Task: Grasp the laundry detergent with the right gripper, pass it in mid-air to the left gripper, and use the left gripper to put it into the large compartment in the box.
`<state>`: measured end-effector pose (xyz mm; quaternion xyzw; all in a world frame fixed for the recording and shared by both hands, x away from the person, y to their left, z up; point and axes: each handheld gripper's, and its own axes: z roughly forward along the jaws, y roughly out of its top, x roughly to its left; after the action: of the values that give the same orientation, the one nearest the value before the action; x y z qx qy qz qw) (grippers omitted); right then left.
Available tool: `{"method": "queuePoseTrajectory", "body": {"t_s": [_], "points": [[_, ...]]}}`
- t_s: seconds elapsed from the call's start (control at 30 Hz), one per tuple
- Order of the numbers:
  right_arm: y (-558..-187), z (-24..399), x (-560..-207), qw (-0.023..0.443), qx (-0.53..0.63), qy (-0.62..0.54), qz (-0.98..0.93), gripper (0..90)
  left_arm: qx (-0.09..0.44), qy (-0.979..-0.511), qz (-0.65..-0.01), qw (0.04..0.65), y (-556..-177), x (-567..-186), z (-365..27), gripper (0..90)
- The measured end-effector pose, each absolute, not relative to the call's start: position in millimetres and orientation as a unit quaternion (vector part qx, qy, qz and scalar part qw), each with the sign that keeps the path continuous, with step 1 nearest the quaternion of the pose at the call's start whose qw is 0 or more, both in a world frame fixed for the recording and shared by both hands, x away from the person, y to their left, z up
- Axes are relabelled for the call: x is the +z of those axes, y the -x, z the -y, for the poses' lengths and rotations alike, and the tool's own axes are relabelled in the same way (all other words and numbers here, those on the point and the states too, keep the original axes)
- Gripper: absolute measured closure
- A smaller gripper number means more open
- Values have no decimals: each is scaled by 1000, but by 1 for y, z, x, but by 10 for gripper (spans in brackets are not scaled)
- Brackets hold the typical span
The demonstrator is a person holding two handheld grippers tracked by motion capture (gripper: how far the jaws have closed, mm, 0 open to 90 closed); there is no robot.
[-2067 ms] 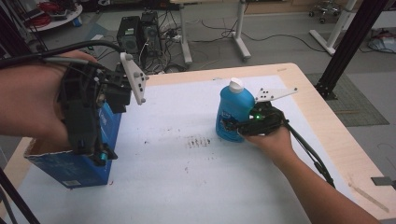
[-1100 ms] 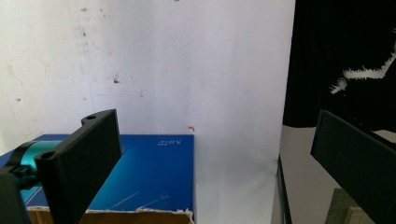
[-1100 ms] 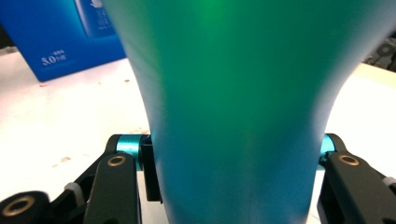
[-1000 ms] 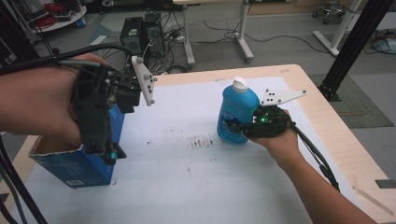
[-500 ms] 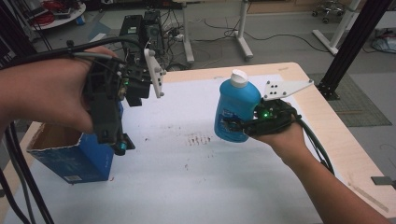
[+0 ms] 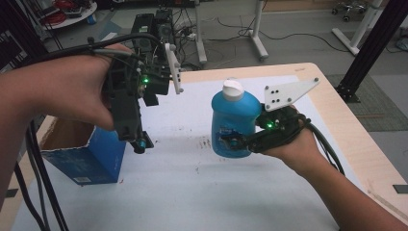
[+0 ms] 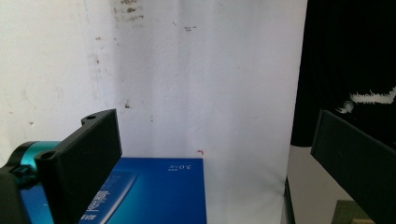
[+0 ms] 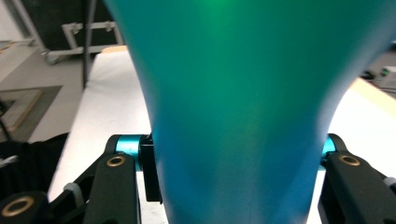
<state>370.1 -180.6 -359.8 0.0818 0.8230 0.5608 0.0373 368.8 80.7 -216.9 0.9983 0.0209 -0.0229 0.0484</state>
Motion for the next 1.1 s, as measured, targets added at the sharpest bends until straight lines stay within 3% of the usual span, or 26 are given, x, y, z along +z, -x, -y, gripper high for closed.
{"method": "queuePoseTrajectory", "body": {"t_s": [0.57, 1.1], "points": [[-352, 130, -369, -22, 547, -27, -837, 448, -38, -998, -17, 52, -365, -222, -63, 17], [-352, 86, -367, -51, 545, -17, -837, 449, -32, -999, -18, 40, -360, -226, -56, 17]]}}
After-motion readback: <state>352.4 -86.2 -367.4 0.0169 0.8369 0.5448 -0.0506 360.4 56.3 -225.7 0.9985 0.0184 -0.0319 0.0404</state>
